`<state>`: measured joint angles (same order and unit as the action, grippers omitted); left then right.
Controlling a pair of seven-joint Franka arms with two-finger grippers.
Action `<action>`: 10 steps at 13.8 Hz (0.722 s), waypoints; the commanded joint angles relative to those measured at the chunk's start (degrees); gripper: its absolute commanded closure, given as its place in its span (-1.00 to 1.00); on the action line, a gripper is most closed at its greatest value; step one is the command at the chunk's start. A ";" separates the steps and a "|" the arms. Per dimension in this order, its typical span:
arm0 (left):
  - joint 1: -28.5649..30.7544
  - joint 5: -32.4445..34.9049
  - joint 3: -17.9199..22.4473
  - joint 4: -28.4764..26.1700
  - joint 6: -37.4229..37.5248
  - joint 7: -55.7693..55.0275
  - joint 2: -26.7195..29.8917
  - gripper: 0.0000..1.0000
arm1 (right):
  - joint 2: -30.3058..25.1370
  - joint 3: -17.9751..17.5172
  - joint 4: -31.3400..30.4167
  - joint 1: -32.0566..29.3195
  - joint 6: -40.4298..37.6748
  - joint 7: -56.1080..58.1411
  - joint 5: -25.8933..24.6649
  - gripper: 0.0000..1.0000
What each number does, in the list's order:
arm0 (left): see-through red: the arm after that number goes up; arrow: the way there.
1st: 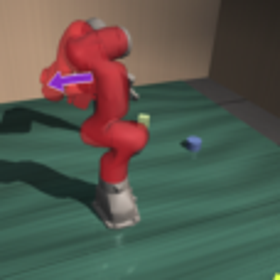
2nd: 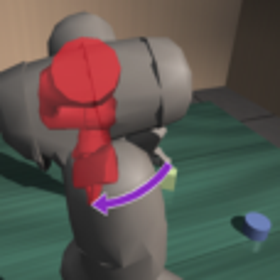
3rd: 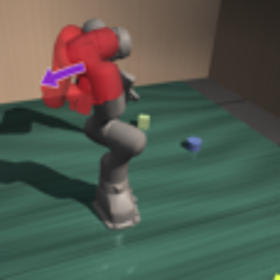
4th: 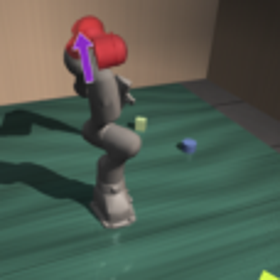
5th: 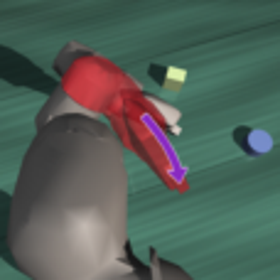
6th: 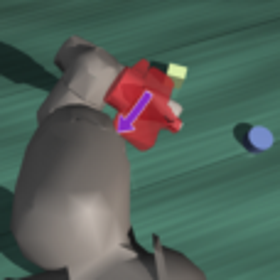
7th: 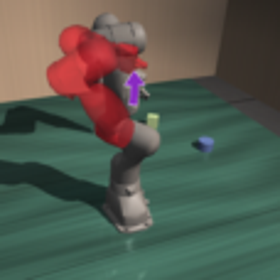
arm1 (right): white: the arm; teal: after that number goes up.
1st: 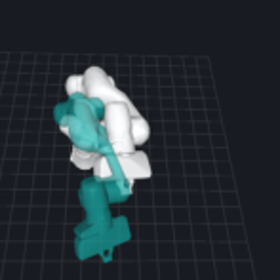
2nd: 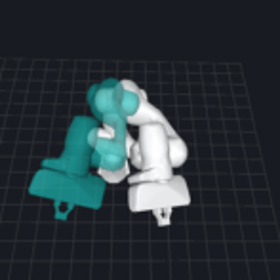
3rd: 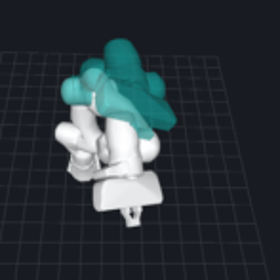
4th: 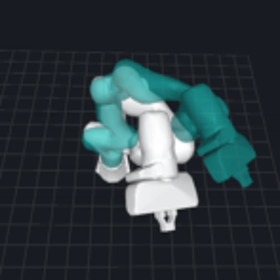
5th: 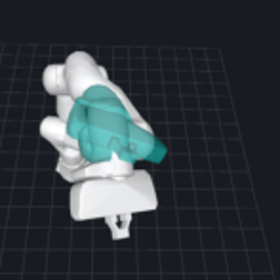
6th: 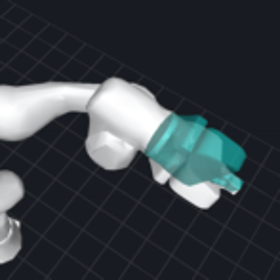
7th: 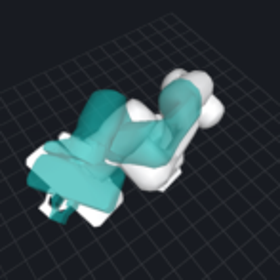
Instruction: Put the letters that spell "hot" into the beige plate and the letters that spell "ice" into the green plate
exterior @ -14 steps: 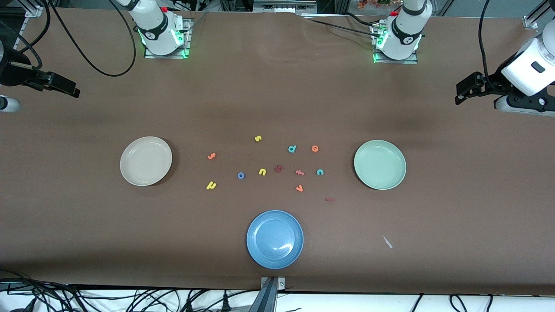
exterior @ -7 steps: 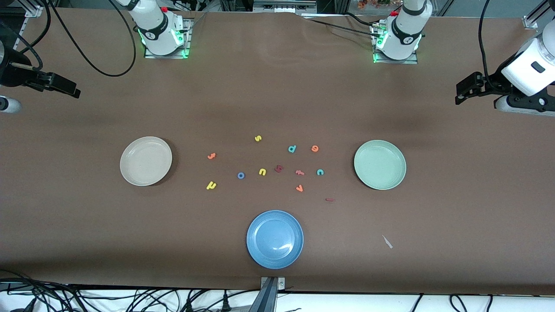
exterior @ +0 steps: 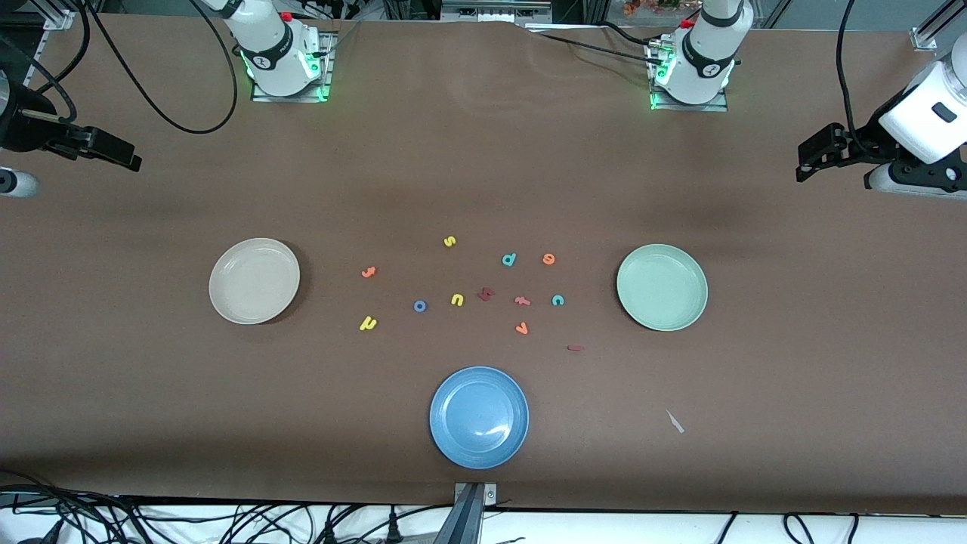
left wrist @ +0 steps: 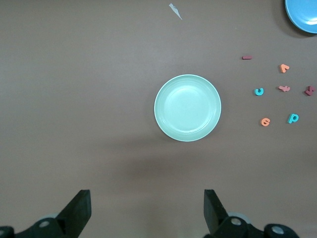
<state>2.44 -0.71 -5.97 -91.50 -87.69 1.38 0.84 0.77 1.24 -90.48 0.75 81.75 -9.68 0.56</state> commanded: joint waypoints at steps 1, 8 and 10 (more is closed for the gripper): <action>0.20 -1.84 0.08 1.41 1.29 0.55 -0.31 -1.00 | 0.38 -0.71 1.18 -0.84 -0.71 0.72 0.67 -1.00; 0.11 -3.51 0.17 1.50 1.29 0.64 -0.49 -1.00 | 0.38 -0.80 1.18 -0.84 -0.71 0.63 0.67 -1.00; 0.20 -3.51 0.08 1.50 1.29 0.99 -0.84 -1.00 | 0.38 -0.71 1.18 -0.84 -0.71 0.71 0.58 -1.00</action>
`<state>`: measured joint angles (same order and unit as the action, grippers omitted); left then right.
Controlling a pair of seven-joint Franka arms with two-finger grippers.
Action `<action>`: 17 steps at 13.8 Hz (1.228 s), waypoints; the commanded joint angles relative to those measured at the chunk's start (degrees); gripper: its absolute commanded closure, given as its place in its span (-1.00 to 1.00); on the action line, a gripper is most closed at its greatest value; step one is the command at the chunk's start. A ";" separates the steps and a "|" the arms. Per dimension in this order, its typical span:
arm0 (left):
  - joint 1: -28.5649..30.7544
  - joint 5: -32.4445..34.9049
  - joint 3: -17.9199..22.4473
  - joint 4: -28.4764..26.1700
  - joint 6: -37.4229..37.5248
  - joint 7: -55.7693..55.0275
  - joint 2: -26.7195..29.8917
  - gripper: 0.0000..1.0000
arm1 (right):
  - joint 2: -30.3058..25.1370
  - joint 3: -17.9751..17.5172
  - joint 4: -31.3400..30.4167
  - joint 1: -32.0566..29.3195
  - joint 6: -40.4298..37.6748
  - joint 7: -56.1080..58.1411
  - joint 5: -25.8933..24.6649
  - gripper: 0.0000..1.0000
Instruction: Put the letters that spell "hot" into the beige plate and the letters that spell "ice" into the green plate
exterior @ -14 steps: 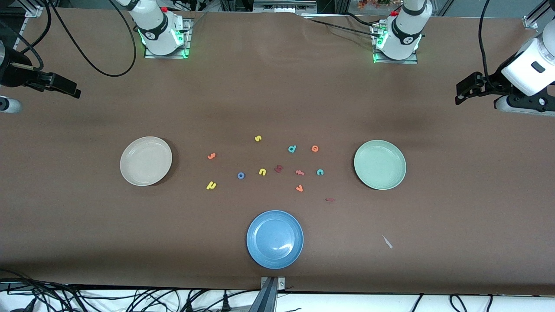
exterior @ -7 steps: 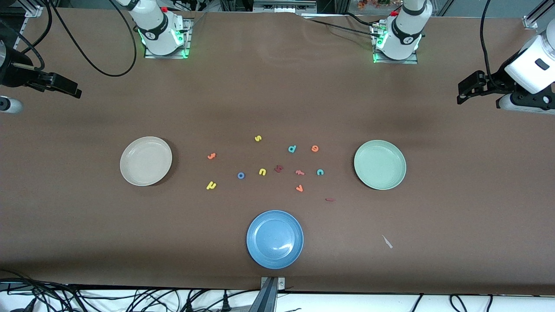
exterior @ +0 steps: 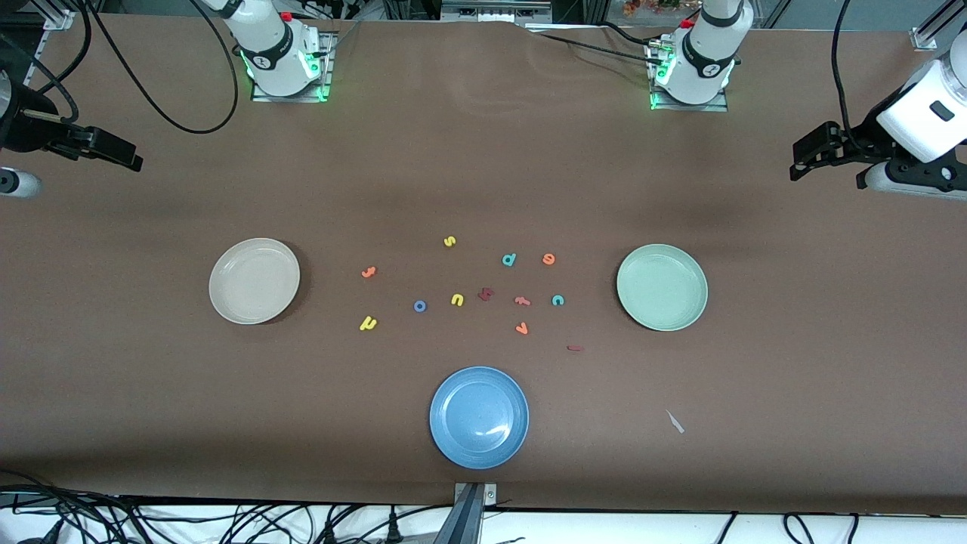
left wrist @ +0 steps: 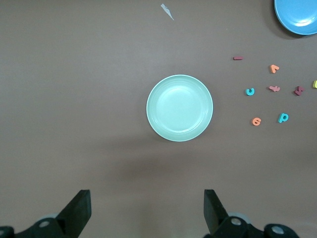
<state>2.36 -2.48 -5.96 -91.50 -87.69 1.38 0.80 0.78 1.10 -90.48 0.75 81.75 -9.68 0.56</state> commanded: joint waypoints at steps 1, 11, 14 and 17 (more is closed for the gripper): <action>0.19 -1.74 0.07 1.41 1.29 0.99 -0.80 -1.00 | 0.45 -0.66 1.18 -0.84 -0.71 0.72 0.67 -1.00; 0.45 -2.89 0.51 1.59 -0.46 0.47 -2.82 -1.00 | 0.45 -0.66 1.18 -0.84 -0.71 0.63 0.67 -1.00; 0.62 -1.57 0.60 1.59 -1.51 0.38 -2.91 -1.00 | 0.45 -0.66 1.18 -0.84 -0.71 0.63 0.67 -1.00; 0.54 -0.08 0.51 1.59 -2.14 0.38 -3.35 -1.00 | 0.45 -0.66 1.18 -0.84 -0.71 0.63 0.67 -1.00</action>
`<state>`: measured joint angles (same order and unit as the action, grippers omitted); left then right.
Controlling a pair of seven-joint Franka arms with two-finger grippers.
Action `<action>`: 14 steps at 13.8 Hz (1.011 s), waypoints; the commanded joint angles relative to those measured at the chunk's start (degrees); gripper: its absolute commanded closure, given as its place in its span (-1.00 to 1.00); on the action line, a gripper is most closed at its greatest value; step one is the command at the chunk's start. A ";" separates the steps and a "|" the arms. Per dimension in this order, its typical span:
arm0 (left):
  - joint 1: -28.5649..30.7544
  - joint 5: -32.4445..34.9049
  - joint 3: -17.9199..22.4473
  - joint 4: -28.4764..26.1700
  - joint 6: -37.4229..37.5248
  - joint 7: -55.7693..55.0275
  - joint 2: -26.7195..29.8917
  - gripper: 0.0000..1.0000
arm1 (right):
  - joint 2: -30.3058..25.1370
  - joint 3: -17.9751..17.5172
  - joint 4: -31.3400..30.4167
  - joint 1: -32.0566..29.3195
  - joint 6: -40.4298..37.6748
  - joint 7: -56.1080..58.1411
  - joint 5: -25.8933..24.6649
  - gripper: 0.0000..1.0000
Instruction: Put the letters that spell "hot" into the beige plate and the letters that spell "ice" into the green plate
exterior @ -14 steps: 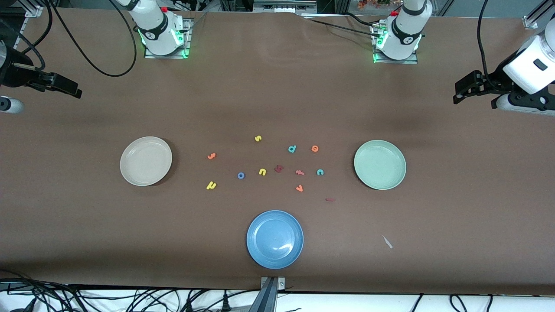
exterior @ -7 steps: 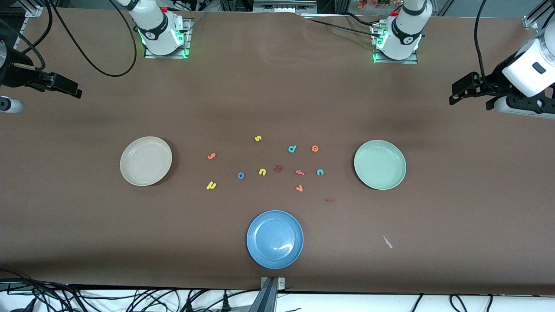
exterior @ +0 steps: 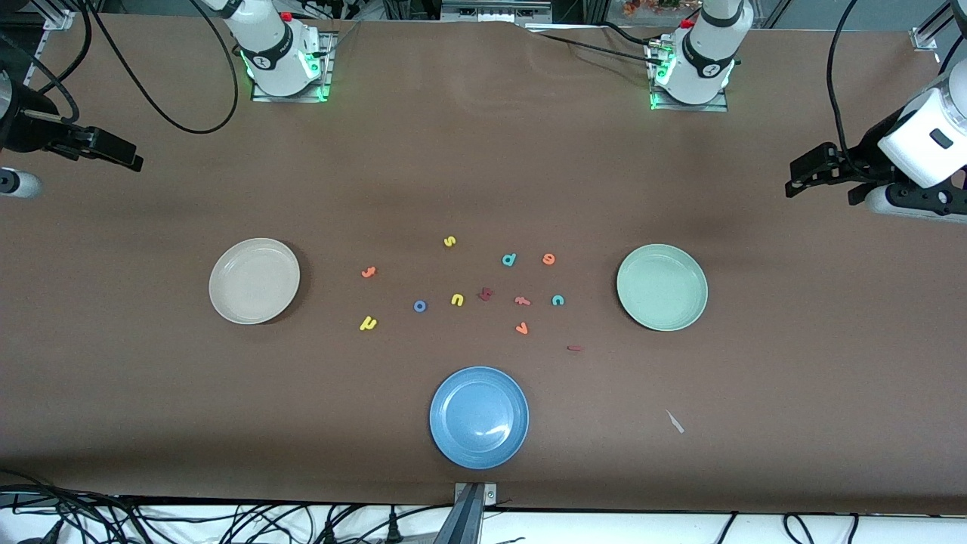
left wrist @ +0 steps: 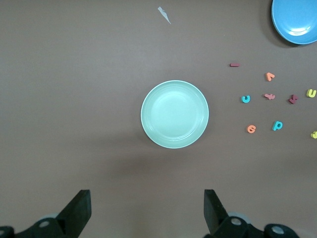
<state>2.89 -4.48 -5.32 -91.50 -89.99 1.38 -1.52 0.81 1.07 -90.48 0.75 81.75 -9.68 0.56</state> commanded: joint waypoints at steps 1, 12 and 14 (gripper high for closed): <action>-0.17 2.97 -0.13 1.67 0.08 0.29 -1.63 -1.00 | 0.42 -0.63 1.18 -0.84 -0.71 0.63 0.67 -1.00; -0.70 4.83 -0.56 1.67 -0.54 -1.55 -2.61 -1.00 | 0.42 -0.54 1.18 -0.84 -0.71 0.63 0.67 -1.00; -0.70 4.74 -0.56 1.67 -0.54 -1.73 -2.61 -1.00 | 0.42 -0.63 1.18 -0.84 -0.71 0.63 0.67 -1.00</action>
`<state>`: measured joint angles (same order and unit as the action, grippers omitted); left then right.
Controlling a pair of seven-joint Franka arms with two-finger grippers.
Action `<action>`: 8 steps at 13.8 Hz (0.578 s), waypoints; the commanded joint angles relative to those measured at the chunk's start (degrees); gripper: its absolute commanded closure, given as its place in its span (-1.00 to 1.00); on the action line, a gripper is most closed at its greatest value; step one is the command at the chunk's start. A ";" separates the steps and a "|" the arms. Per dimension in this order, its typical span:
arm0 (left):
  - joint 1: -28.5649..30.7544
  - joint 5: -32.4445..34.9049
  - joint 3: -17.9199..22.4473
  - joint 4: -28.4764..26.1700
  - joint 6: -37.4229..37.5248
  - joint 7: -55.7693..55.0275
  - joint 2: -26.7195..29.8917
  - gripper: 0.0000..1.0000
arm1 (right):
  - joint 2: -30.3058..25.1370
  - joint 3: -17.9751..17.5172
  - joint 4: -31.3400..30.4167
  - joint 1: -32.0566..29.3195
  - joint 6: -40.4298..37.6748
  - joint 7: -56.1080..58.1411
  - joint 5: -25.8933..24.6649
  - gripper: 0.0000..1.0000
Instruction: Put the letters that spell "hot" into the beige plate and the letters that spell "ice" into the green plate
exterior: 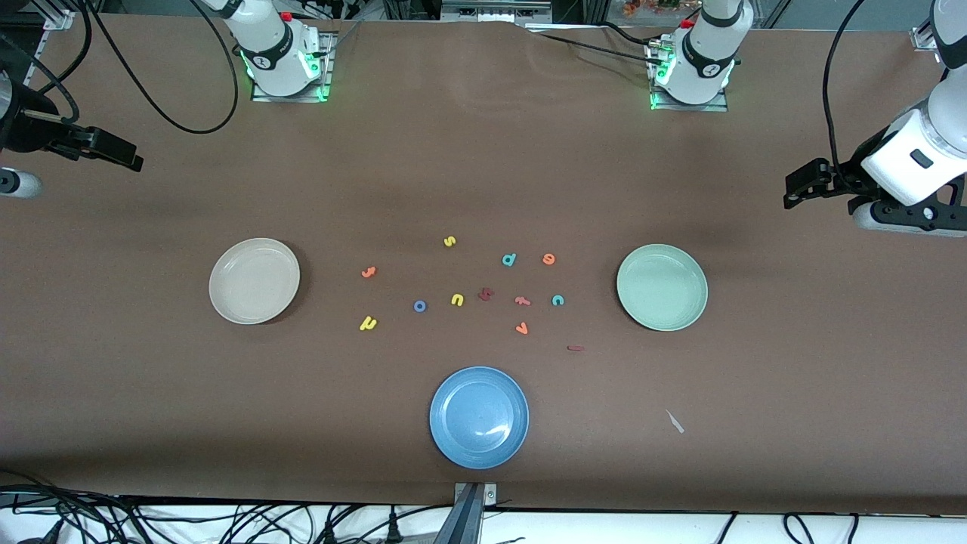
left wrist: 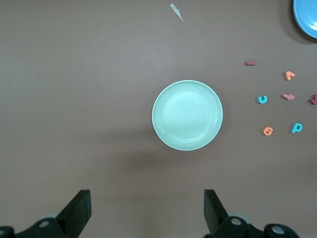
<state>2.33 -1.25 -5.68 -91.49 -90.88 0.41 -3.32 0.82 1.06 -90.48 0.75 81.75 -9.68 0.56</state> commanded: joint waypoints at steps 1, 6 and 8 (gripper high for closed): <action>-0.14 1.25 -0.21 1.66 0.35 -0.76 -0.81 -1.00 | 0.41 -0.54 1.18 -0.84 -0.71 0.63 0.67 -1.00; -0.14 1.34 -0.21 1.66 0.35 -0.85 -0.81 -1.00 | 0.41 -0.62 1.18 -0.84 -0.71 0.63 0.67 -1.00; 0.04 1.51 -0.12 2.01 0.35 -0.33 -0.72 -1.00 | 0.41 -0.62 1.18 -0.84 -0.71 0.63 0.67 -1.00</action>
<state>2.34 -1.25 -5.68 -91.43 -90.89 0.35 -3.34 0.82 1.06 -90.48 0.75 81.75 -9.68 0.56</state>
